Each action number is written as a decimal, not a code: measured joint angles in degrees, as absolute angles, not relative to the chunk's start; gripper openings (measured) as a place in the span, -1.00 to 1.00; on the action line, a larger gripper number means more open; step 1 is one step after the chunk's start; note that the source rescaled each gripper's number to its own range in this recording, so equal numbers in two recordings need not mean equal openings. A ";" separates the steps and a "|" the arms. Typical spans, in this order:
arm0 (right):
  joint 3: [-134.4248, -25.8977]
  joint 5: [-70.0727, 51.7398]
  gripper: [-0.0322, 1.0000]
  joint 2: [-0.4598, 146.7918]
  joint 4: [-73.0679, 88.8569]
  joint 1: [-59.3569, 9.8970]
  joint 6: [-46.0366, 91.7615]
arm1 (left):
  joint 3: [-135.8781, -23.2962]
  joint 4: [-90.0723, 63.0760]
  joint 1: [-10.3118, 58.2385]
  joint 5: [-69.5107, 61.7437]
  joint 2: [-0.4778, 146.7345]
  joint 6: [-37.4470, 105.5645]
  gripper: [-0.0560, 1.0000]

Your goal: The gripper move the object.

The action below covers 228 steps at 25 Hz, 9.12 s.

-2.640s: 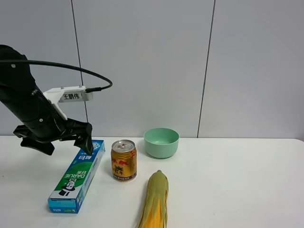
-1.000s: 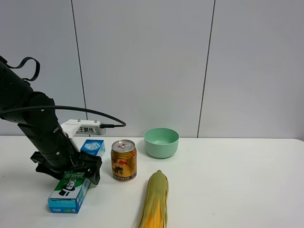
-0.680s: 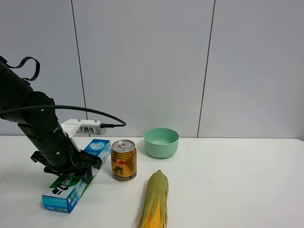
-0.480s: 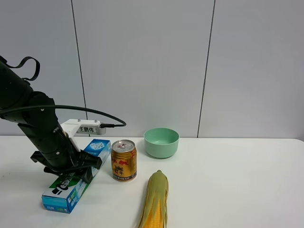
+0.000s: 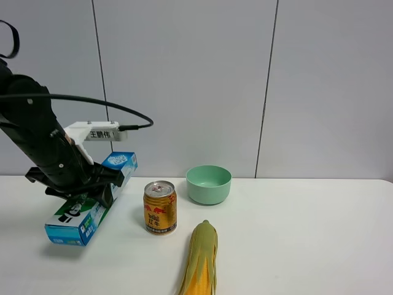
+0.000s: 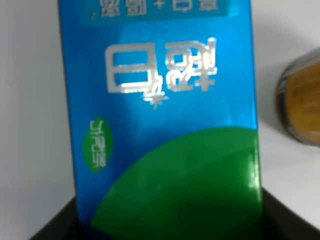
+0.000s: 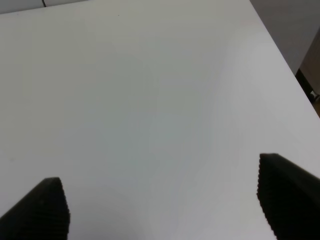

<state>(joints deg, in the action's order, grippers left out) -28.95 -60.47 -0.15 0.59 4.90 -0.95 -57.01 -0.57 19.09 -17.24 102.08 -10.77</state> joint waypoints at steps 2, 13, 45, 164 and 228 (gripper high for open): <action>-28.95 -60.47 1.00 -0.15 0.59 4.90 -0.95 | -57.01 -0.38 19.04 -19.30 99.01 -12.78 -0.87; -28.95 -60.47 1.00 -0.15 0.59 4.90 -0.95 | -63.08 -0.43 24.52 -37.70 85.40 -25.89 -0.87; -28.95 -60.47 1.00 -0.15 0.59 4.90 -0.95 | -72.47 -11.88 51.89 -16.55 105.35 -32.16 -0.87; -28.95 -60.47 1.00 -0.15 0.59 4.90 -0.95 | -40.19 9.98 -1.79 -68.18 17.43 -16.65 0.93; -28.95 -60.47 1.00 -0.15 0.59 4.90 -0.95 | -29.11 2.17 -1.79 -60.78 -0.37 -3.36 0.97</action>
<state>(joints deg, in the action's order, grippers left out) -28.95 -60.47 -0.15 0.59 4.90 -0.95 -29.11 2.17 -1.79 -60.78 -0.37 -3.36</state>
